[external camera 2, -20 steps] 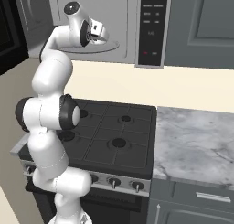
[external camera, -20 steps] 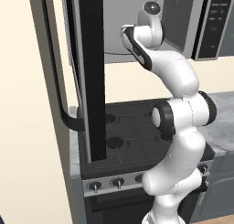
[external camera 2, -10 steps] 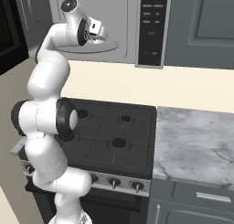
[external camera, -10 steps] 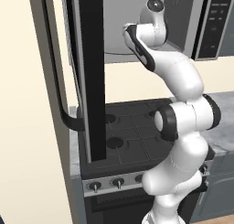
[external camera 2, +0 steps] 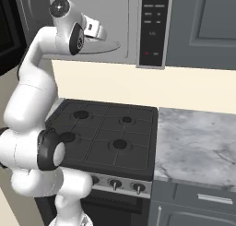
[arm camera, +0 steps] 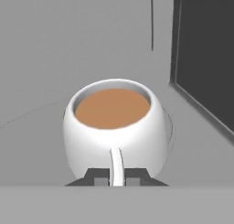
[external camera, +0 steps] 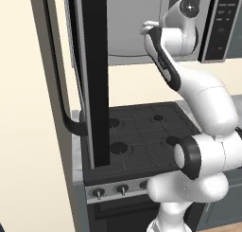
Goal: Pick the cup of tea, navigate to the dining table, and place it on the saucer.
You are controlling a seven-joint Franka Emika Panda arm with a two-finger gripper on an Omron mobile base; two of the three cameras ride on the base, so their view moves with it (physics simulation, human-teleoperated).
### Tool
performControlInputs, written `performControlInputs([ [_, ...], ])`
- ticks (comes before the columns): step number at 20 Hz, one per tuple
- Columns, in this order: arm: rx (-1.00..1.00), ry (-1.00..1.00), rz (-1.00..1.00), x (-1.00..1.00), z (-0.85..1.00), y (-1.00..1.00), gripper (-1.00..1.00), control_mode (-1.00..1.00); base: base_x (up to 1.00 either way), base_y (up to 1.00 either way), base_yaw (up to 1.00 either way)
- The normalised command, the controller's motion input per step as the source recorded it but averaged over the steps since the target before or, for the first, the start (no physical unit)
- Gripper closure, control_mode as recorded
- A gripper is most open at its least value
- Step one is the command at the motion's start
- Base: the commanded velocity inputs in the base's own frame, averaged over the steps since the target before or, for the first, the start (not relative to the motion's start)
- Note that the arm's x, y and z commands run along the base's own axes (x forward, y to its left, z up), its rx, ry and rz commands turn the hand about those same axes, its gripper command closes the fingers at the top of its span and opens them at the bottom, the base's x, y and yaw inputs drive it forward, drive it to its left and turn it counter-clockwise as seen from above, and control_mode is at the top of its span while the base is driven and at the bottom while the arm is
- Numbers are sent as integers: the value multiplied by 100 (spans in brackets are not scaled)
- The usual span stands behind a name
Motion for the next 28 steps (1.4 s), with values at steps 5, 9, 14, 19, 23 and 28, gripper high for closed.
performControlInputs([
  [5, 0, -4, 5, -100, 13, -16, 100, -100, 0, 0, 0],
  [9, 0, 0, 7, -100, 4, 0, 100, -100, 0, 0, 0],
  [14, 0, 0, 5, -97, 0, 0, 100, -100, 0, 0, 0],
  [19, 0, 0, 0, -18, 0, 0, 100, -100, 0, 0, 0],
  [23, 0, 0, 0, 0, 0, 0, 100, -100, 0, 0, 0],
  [28, 0, 0, 0, 0, 0, 0, 100, 100, -38, 0, -3],
])
